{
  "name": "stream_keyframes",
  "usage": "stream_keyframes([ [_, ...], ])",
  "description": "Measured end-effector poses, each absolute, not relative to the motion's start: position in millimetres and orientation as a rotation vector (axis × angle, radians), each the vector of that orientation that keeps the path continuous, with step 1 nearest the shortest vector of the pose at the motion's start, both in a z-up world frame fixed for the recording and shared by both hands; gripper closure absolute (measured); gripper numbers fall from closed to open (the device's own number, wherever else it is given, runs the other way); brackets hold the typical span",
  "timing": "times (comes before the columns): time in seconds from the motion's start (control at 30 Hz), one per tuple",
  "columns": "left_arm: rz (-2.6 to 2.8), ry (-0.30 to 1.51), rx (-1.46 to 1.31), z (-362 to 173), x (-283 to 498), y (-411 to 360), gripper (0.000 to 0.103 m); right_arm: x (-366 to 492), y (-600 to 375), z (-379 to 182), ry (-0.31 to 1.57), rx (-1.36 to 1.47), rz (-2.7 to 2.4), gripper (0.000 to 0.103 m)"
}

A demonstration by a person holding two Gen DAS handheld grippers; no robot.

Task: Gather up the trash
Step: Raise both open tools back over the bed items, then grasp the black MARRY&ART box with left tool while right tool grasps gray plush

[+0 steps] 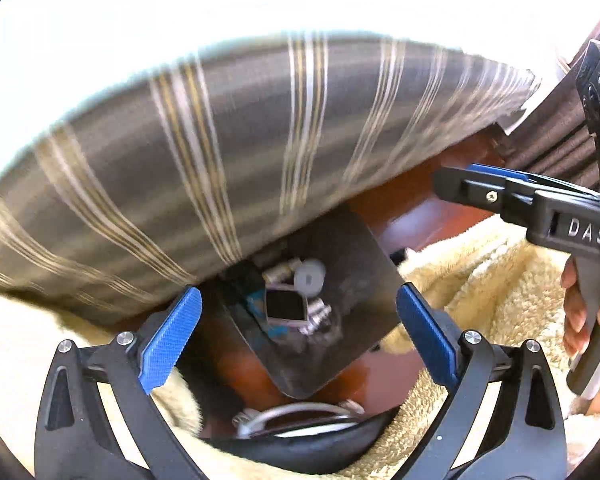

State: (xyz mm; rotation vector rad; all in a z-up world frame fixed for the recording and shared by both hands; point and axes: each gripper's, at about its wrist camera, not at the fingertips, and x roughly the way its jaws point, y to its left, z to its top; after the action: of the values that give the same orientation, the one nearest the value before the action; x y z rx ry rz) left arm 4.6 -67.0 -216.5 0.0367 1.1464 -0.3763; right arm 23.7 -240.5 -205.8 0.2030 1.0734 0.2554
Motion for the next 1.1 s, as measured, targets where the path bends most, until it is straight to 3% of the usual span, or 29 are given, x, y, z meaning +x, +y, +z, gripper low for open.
stream_keyframes([
  [0.5, -0.317, 0.887, -0.036, -96, 36, -13, 0.009, 61, -234, -99, 0.803, 0.130, 0.301, 0.026],
  [1.1, -0.175, 0.882, -0.045, -91, 162, 30, 0.008, 190, -171, -82, 0.732, 0.128, 0.330, 0.025],
])
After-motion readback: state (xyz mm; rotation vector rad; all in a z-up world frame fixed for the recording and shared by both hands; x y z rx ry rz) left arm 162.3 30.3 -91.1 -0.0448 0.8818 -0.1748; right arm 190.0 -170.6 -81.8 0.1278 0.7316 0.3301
